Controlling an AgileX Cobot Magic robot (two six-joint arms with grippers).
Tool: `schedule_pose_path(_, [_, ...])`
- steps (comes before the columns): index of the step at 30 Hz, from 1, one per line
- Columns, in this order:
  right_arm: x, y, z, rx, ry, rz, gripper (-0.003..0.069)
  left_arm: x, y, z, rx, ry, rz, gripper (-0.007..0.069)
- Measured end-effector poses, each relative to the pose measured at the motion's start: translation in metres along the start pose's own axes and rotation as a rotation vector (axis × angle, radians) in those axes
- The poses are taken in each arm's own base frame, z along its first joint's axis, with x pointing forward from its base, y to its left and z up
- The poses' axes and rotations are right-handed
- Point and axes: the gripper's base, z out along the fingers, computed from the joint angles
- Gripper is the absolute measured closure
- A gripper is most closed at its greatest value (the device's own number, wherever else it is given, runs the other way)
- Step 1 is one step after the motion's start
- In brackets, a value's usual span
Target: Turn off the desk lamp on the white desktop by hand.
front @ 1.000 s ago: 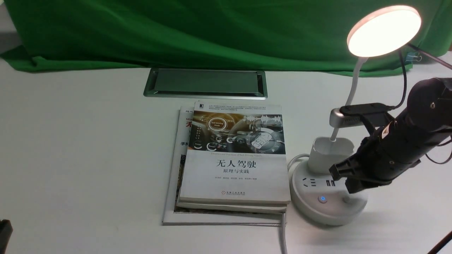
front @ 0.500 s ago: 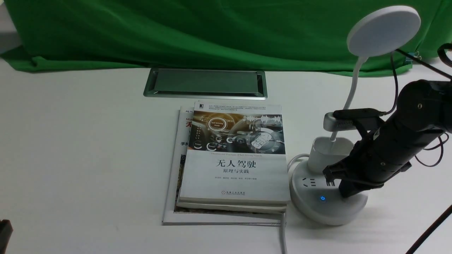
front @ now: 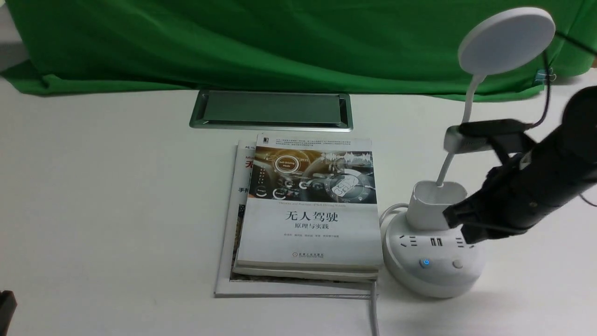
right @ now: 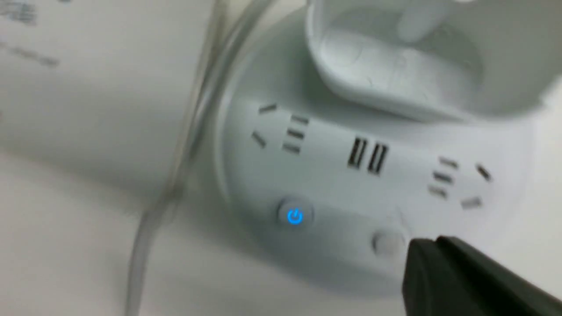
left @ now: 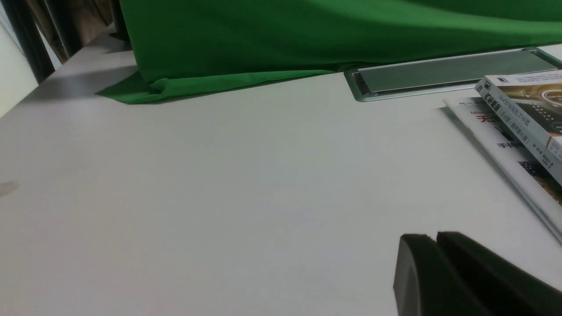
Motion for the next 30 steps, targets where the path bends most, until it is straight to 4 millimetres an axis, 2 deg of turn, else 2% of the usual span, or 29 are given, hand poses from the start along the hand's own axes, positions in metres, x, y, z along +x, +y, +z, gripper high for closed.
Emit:
schedule_pose_path(3, [0.016, 0.001, -0.01, 0.002, -0.01, 0.01, 0.0623, 0.0, 0.0, 0.0, 0.0, 0.0, -0.002, 0.0605])
schedule_pose_path(8, [0.067, 0.003, -0.037, 0.004, -0.082, 0.009, 0.0624, 0.0, 0.0, 0.0, 0.0, 0.0, -0.001, 0.0605])
schedule_pose_path(13, [0.098, 0.005, -0.058, 0.001, -0.157, 0.003, 0.0624, 0.0, 0.0, 0.0, 0.0, 0.0, -0.001, 0.0605])
schedule_pose_path(21, [0.114, 0.008, -0.095, 0.007, -0.366, -0.022, 0.0621, 0.0, 0.0, 0.0, 0.0, 0.0, -0.001, 0.0605])
schedule_pose_path(27, [0.127, 0.006, -0.112, 0.052, -0.489, -0.064, 0.062, 0.0, 0.0, 0.0, 0.0, 0.001, -0.001, 0.0605])
schedule_pose_path(30, [0.149, -0.001, -0.113, 0.102, -0.651, -0.078, 0.0624, 0.0, 0.0, 0.0, 0.0, 0.001, 0.0, 0.0605])
